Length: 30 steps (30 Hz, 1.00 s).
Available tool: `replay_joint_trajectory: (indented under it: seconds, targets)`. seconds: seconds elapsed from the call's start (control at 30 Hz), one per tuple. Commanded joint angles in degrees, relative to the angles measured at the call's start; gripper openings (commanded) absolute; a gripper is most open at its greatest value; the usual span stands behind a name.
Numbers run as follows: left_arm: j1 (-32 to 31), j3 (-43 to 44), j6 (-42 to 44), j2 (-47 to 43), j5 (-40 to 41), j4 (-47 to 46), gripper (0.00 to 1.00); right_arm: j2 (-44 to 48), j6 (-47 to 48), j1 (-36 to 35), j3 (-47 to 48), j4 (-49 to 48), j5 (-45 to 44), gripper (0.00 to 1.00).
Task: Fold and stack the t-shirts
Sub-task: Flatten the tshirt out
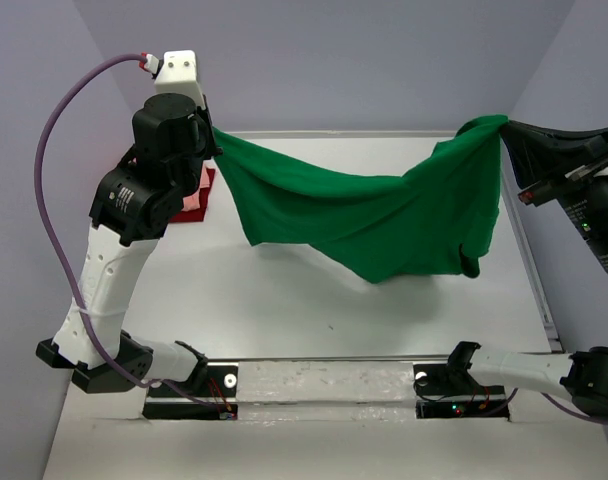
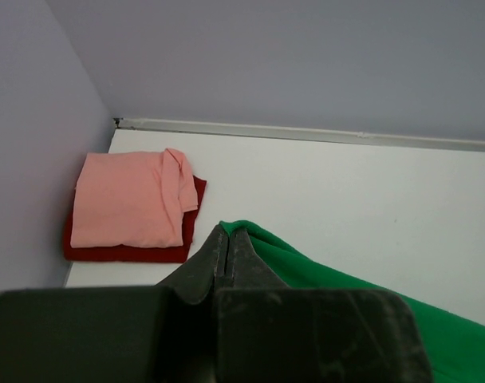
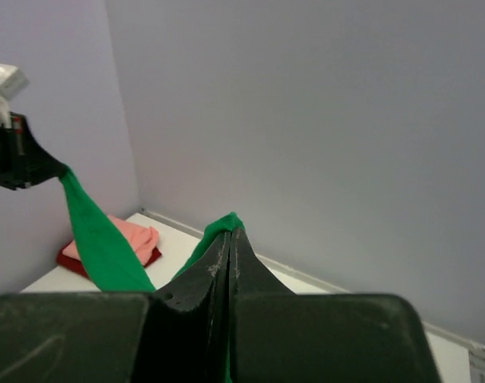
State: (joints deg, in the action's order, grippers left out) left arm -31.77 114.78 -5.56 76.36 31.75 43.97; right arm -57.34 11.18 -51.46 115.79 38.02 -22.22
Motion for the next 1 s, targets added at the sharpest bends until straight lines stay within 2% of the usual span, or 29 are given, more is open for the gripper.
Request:
replay_joint_trajectory:
  seconds: [0.0,0.07,0.17,0.3,0.4,0.47,0.6,0.73,0.97]
  targets:
    - [0.13,1.23,0.99,-0.51,0.6,-2.31,0.0,-3.13,9.81,-5.57,1.21,-1.55,2.72,0.0]
    - [0.04,1.32,0.99,-0.51,0.68,-2.31,0.0,-2.87,11.32,-6.11,-4.82,-1.72,-3.86,0.0]
    - [0.13,1.24,0.91,-0.59,0.86,-2.13,0.0,-0.5,5.29,-6.11,-12.4,-1.02,-3.62,0.0]
    - [0.04,0.88,0.55,-0.51,0.42,-1.87,0.0,5.99,-3.59,-6.11,-23.37,-0.75,0.4,0.0]
    - [0.04,0.79,0.73,-0.51,0.16,-1.95,0.0,8.73,-10.26,-6.11,-26.92,0.03,5.15,0.0]
    - [-0.05,0.8,0.55,-0.51,-0.02,-1.87,0.0,9.62,-15.1,-6.11,-27.81,1.17,12.18,0.0]
    - [-0.05,0.62,0.29,-0.6,-0.19,-1.69,0.0,9.79,-16.72,-6.11,-30.7,4.16,16.24,0.0]
    - [-0.05,0.71,0.2,-0.86,-0.28,-1.51,0.0,9.7,-16.01,-6.11,-35.18,7.32,14.14,0.0]
    - [-0.31,0.36,0.03,-1.21,-0.81,-1.43,0.0,14.09,-13.3,5.13,-41.34,7.6,13.78,0.0]
